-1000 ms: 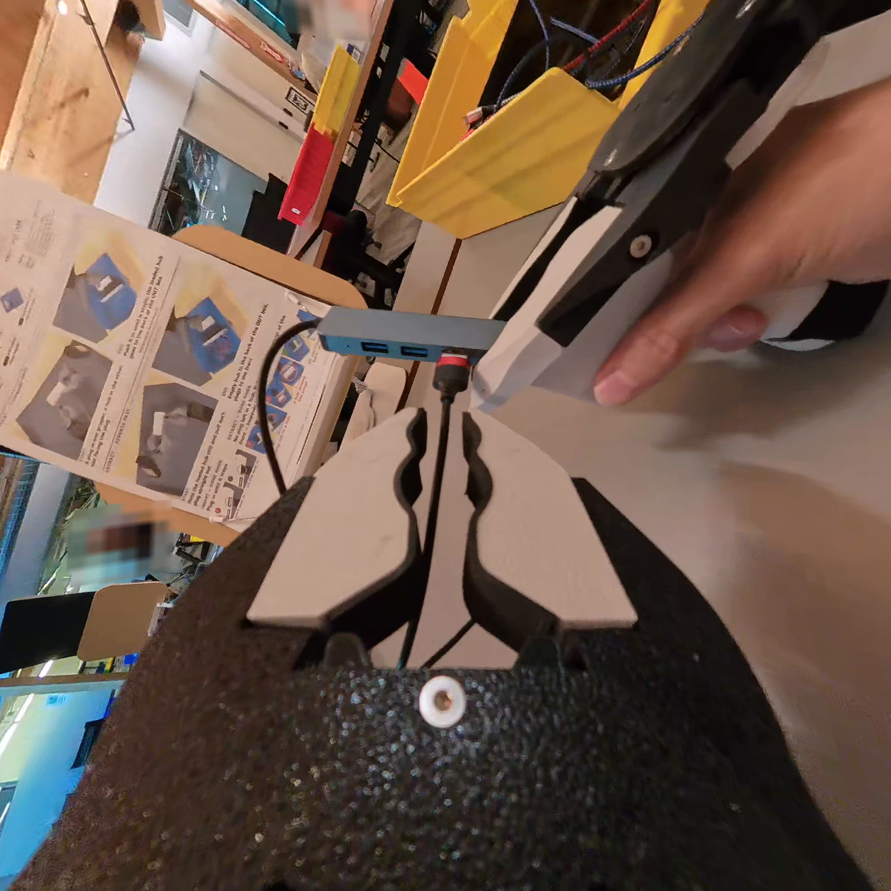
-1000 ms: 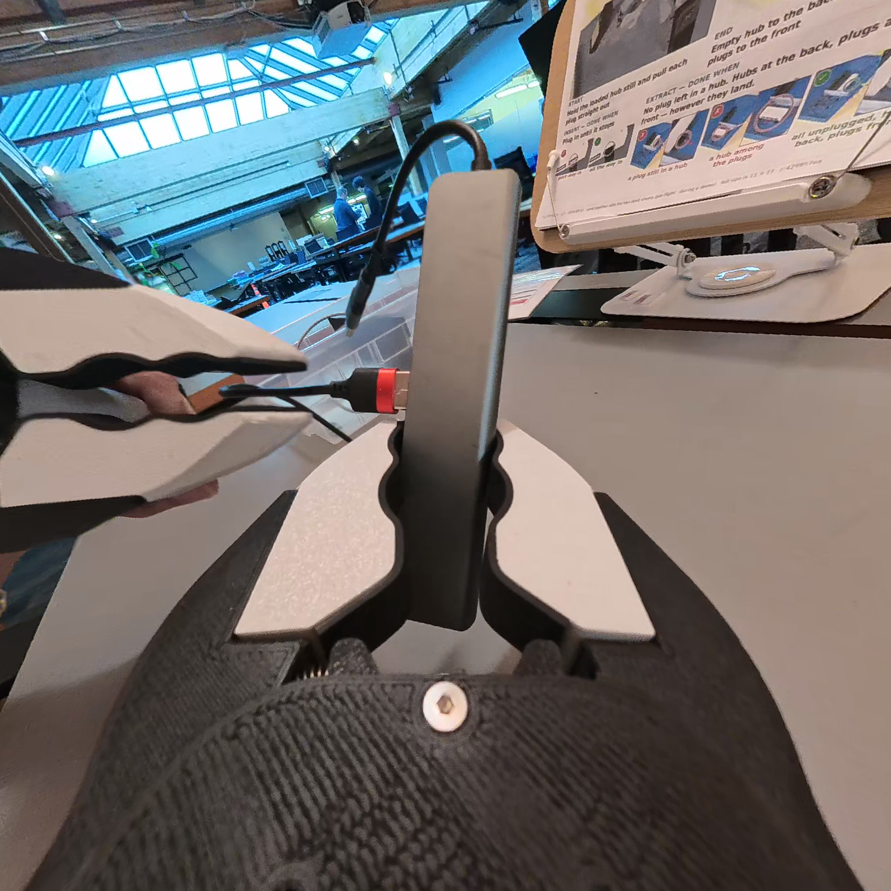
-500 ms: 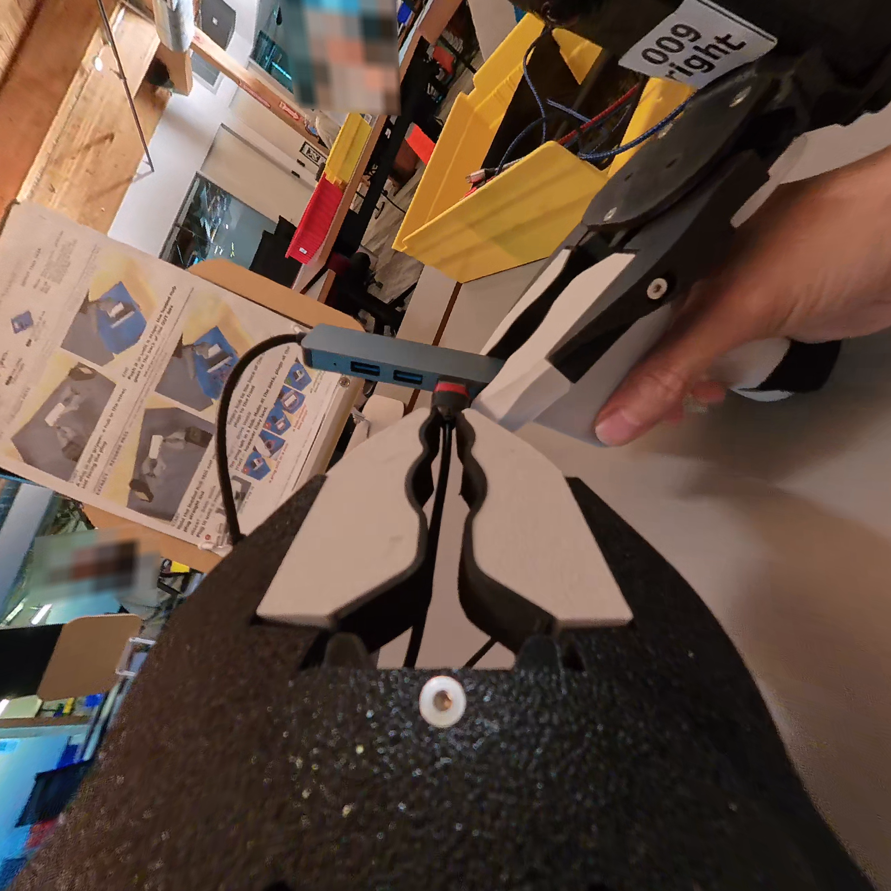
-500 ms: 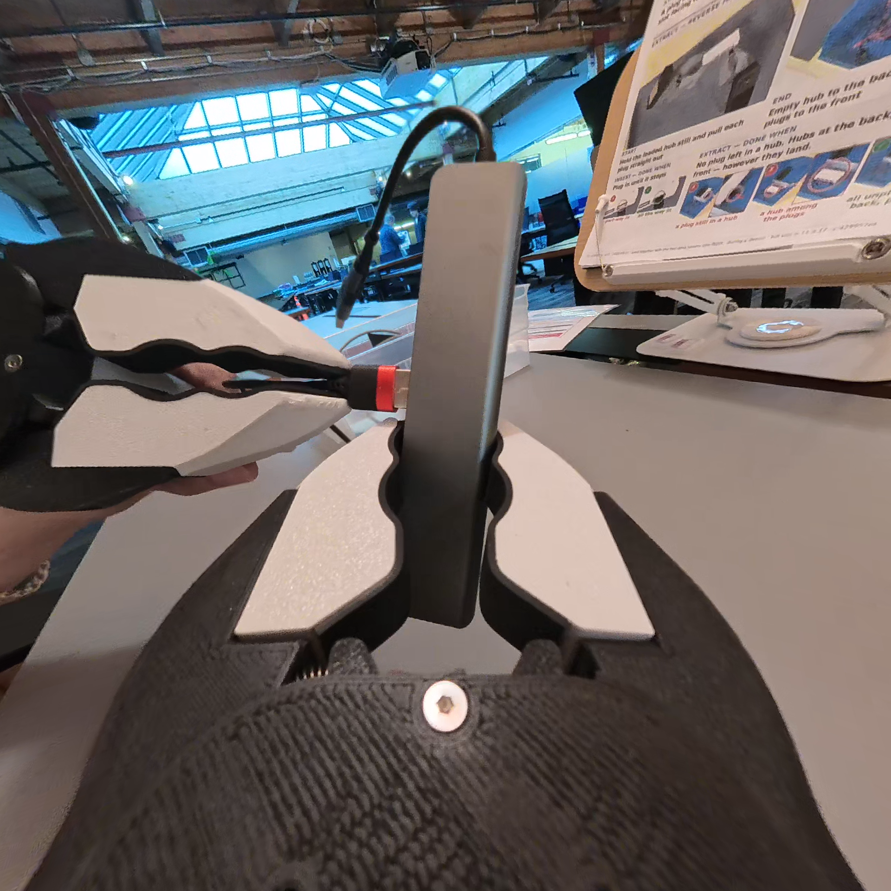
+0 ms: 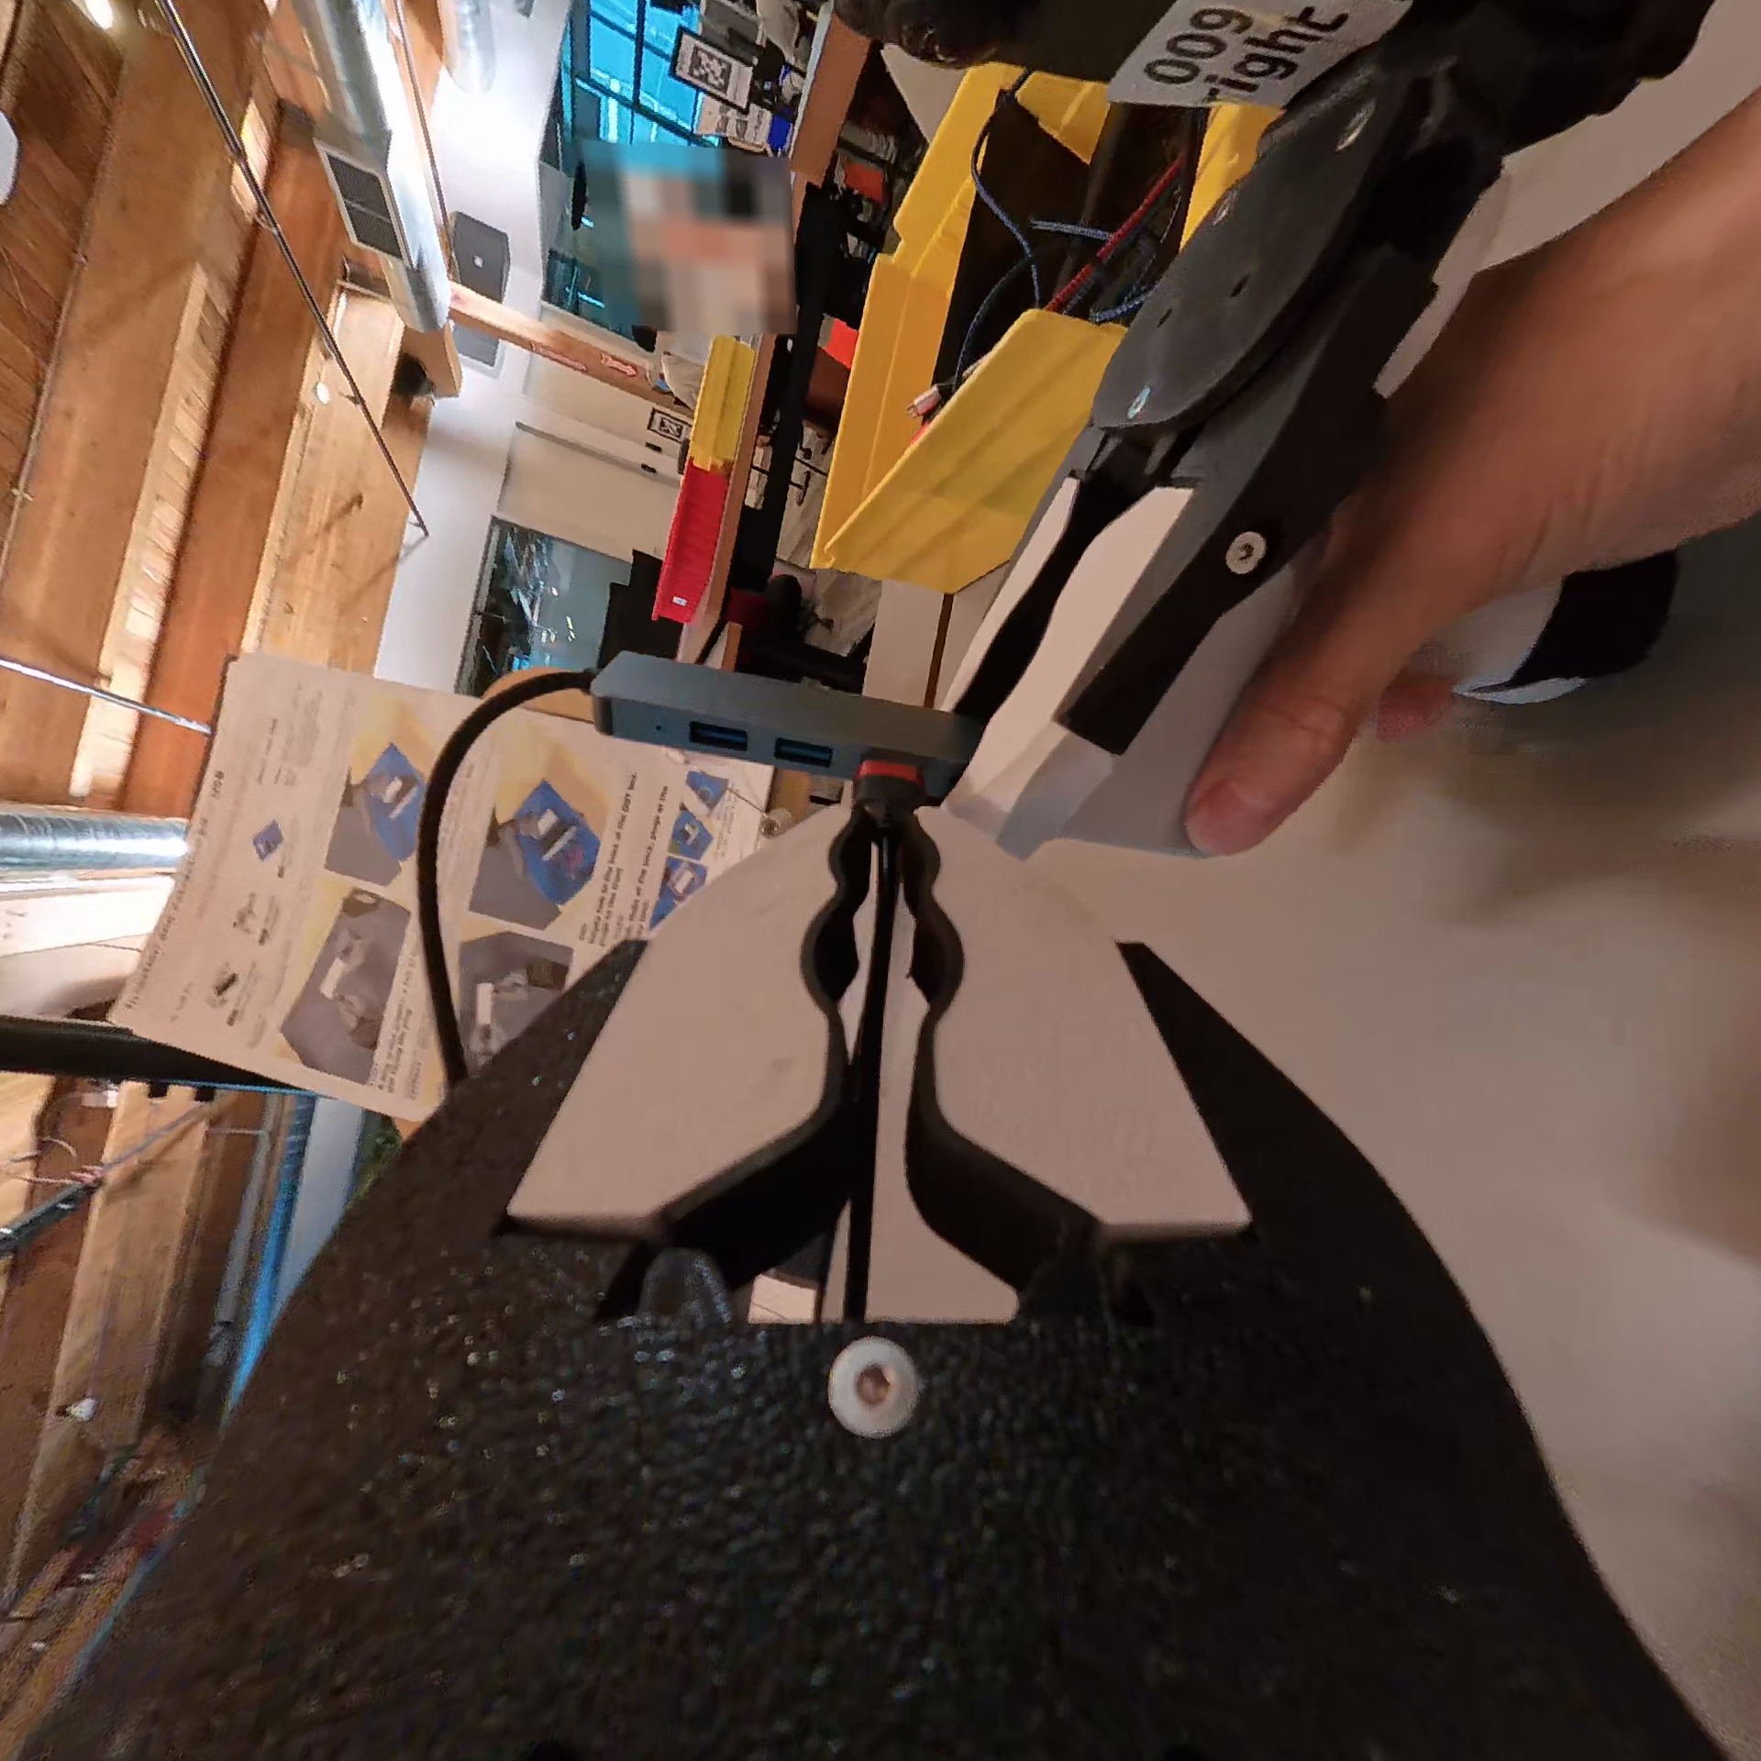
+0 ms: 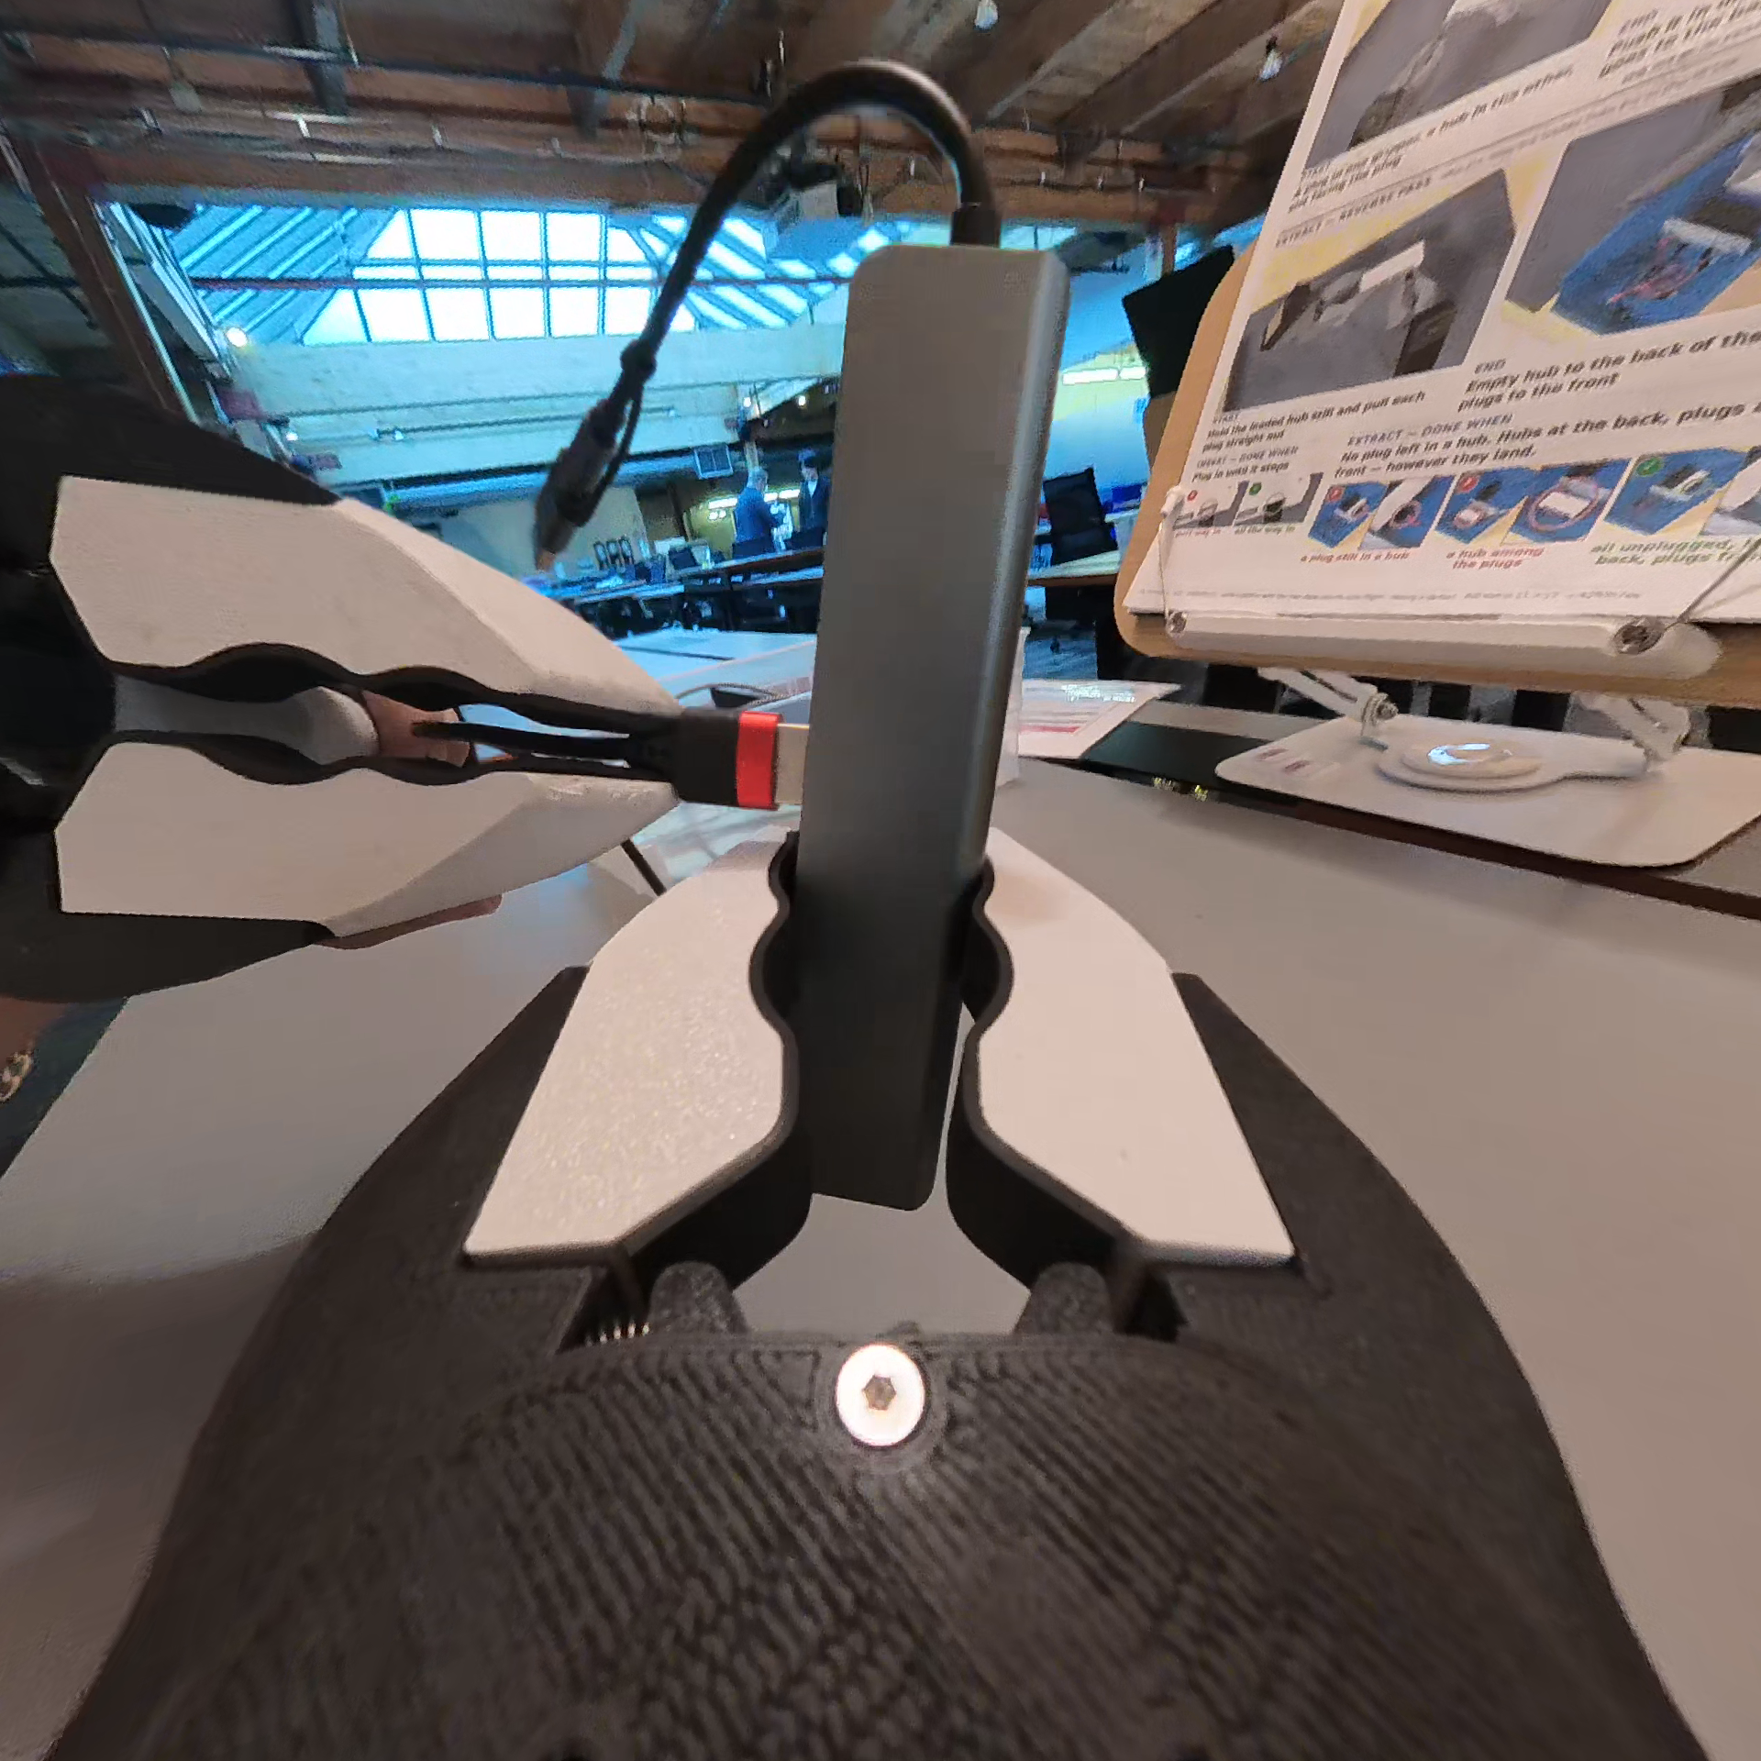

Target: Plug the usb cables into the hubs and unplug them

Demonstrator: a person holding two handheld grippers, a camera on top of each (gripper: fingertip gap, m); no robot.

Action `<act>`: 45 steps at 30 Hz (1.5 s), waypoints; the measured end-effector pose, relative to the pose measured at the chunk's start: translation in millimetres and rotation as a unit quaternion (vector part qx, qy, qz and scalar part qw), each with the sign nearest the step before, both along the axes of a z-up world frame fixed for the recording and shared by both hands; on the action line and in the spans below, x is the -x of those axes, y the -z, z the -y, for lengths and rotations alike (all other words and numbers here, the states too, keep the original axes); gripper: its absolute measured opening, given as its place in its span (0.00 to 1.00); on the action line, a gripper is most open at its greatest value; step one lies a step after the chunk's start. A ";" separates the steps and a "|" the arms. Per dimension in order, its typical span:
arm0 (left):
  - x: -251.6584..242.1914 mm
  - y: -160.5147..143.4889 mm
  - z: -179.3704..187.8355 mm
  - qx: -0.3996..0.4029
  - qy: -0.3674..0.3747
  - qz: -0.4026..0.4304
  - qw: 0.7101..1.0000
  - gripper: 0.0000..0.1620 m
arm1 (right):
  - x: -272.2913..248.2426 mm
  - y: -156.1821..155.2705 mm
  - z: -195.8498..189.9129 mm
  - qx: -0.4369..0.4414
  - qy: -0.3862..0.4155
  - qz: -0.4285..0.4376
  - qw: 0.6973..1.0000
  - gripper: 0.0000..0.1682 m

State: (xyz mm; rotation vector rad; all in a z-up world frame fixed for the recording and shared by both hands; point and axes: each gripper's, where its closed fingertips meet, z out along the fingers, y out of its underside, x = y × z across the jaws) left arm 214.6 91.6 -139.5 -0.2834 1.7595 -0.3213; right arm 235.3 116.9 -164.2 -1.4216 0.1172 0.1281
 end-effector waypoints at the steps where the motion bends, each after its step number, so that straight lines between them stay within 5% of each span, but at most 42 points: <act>1: -0.6 -1.3 1.8 -0.011 0.002 0.003 1.000 0.03 | -1.2 -1.9 1.7 -0.008 0.005 0.006 1.000 0.18; 18: -4.1 -2.7 9.4 -0.164 0.009 -0.005 0.986 0.03 | -3.4 0.4 5.4 0.018 0.005 0.006 1.000 0.18; 35: -9.6 17.6 -2.5 -0.242 -0.027 -0.057 0.968 0.03 | -10.1 30.4 -2.1 0.137 0.045 0.038 0.989 0.19; 45: -12.2 21.6 -1.0 -0.223 -0.004 -0.080 0.972 0.03 | -11.9 37.7 -2.3 0.167 0.050 0.037 0.984 0.19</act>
